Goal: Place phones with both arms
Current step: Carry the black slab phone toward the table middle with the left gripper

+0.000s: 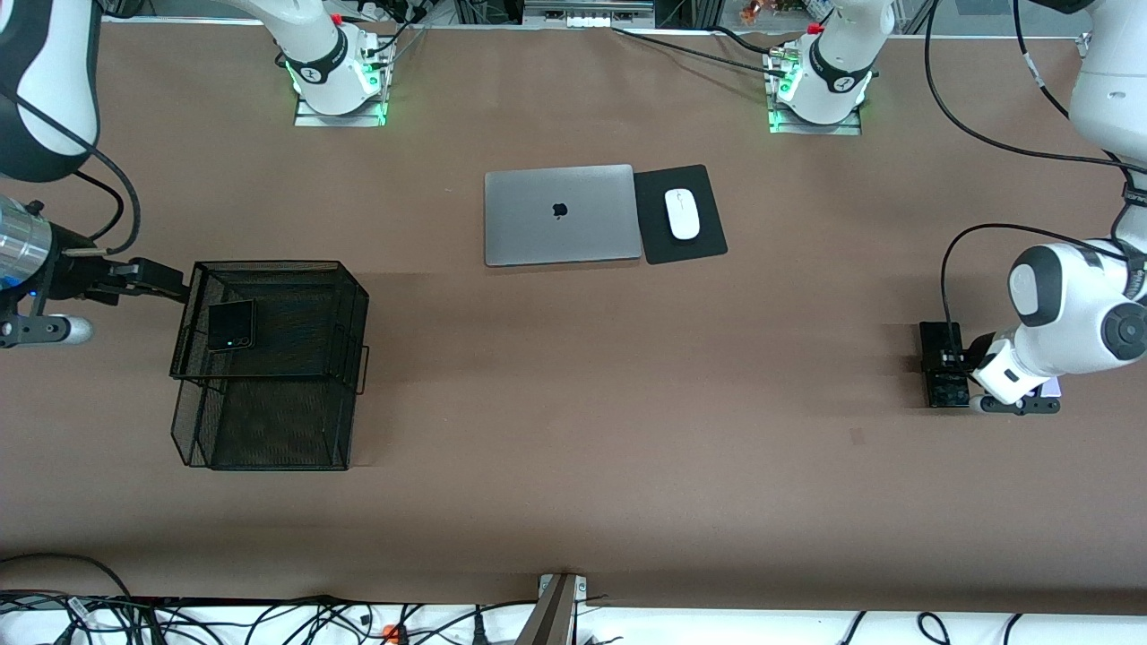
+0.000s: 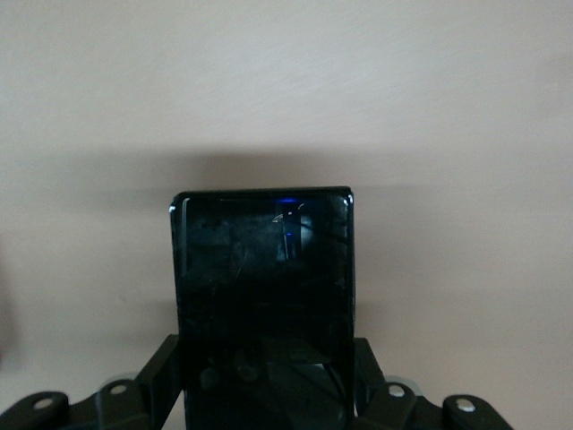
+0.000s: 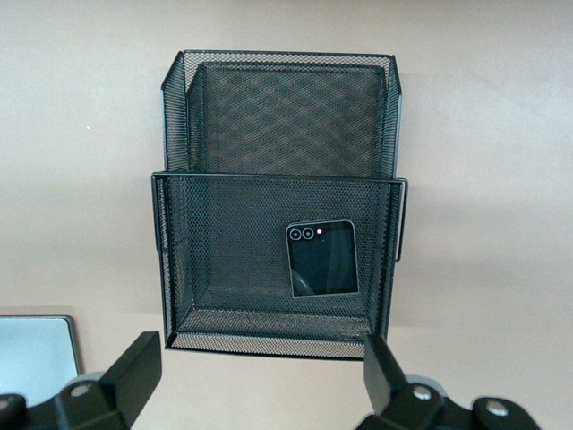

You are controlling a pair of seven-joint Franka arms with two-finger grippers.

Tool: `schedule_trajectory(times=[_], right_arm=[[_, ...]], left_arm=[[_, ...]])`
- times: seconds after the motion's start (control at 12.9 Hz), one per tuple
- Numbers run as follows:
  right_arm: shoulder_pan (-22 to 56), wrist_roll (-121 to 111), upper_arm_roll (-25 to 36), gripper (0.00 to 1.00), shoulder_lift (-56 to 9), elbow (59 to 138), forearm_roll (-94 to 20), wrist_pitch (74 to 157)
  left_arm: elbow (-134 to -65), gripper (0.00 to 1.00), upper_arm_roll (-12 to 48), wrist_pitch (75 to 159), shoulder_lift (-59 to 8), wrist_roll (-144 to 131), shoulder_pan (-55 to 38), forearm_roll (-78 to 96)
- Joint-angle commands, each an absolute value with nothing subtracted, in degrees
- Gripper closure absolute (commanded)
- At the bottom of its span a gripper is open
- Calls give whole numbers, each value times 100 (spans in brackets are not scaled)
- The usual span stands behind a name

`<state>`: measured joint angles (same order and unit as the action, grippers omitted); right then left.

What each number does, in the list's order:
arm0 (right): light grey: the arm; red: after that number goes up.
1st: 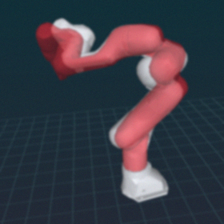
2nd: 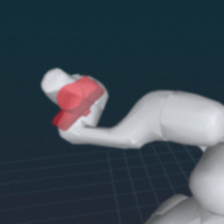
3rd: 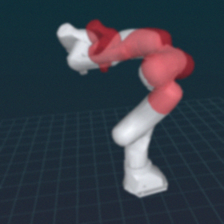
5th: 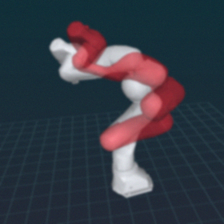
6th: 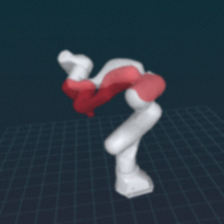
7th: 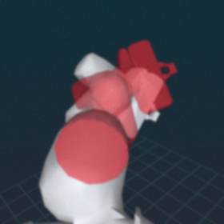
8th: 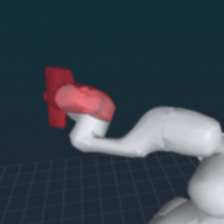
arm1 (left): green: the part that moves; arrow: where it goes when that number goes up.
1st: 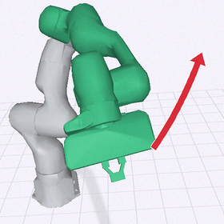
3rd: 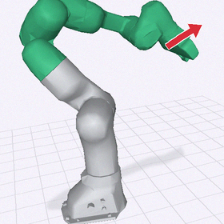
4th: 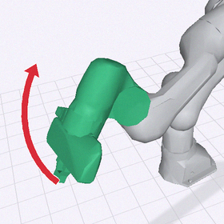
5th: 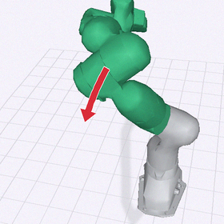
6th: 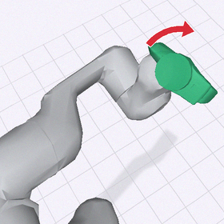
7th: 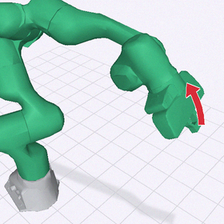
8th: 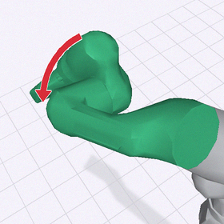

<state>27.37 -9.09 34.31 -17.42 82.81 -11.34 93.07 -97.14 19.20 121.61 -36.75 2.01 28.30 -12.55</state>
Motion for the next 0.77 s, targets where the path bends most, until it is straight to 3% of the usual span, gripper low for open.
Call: schedule_trajectory(times=[0.0, 0.39, 0.7], right_arm=[[2786, -817, 3428, 0, -1714, 8227, -1020, 9202], [2786, -817, 3419, 0, -1714, 8227, -967, 9202], [2795, -817, 3419, 0, -1714, 8235, -967, 9185]], left_arm=[[-8915, 74, 2215, 10998, -3542, -481, 2420, -1301], [-8060, 75, 2206, 10301, -3708, -1860, 189, -1284], [-7621, 74, 2145, 10983, -4445, -3653, -1429, -1327]])
